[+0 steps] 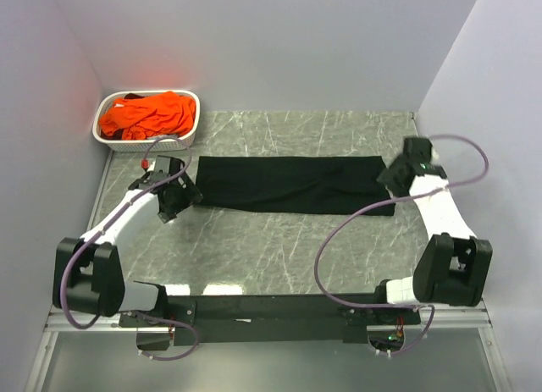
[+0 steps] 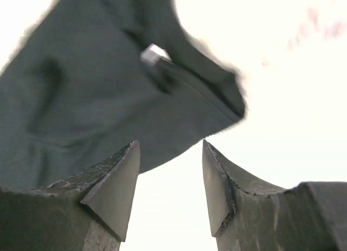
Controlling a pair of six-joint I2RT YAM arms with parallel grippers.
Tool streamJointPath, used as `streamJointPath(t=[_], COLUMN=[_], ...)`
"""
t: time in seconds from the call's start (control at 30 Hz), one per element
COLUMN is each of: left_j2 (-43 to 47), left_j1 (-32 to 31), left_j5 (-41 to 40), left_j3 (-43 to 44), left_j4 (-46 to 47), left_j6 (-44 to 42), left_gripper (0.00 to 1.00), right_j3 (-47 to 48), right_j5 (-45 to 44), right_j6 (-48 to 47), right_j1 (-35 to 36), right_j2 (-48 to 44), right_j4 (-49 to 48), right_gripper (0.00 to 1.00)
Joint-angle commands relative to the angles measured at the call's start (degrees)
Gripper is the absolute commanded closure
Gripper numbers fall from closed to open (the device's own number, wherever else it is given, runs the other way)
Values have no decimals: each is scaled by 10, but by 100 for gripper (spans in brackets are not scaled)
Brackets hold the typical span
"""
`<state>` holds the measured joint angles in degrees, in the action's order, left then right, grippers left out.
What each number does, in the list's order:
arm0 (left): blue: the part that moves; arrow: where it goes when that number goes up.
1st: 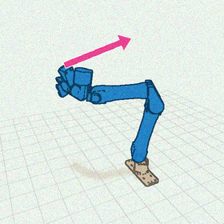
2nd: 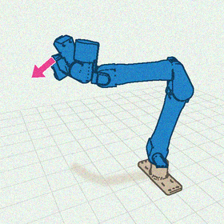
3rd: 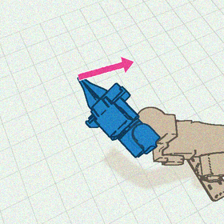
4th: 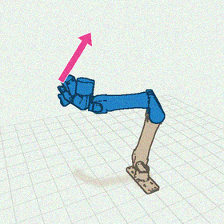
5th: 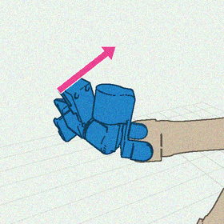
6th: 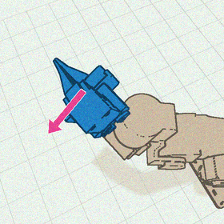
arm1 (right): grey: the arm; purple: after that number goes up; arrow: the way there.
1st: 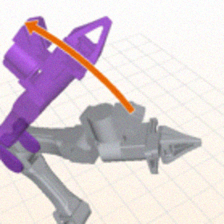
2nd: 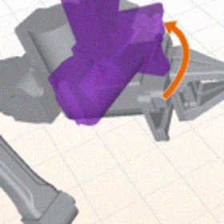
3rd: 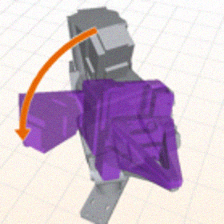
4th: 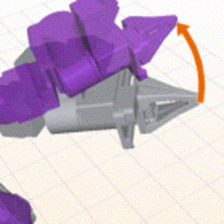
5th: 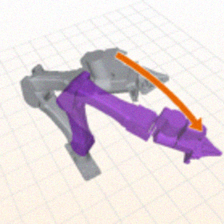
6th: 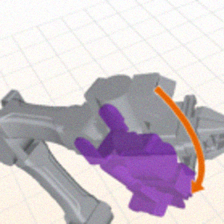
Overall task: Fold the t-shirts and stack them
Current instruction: Fold the tshirt
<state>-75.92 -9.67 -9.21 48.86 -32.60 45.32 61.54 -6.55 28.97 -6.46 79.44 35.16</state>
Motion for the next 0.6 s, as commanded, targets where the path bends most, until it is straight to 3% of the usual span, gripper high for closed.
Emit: streamJointPath(t=[0.0, 0.23, 0.57], left_j2=[-16, -55, -95], left_j1=[3, 4, 4], left_j5=[38, 51, 48], left_j3=[28, 50, 56], left_j4=[8, 12, 33], left_j6=[33, 66, 79], left_gripper=[13, 15, 20], right_j3=[-89, -186, -224], right_j5=[101, 167, 226], right_j6=[68, 101, 122], right_j1=[-76, -174, -188], right_j2=[-36, -48, 11], right_j4=[-75, -140, -209], right_gripper=[44, 43, 44])
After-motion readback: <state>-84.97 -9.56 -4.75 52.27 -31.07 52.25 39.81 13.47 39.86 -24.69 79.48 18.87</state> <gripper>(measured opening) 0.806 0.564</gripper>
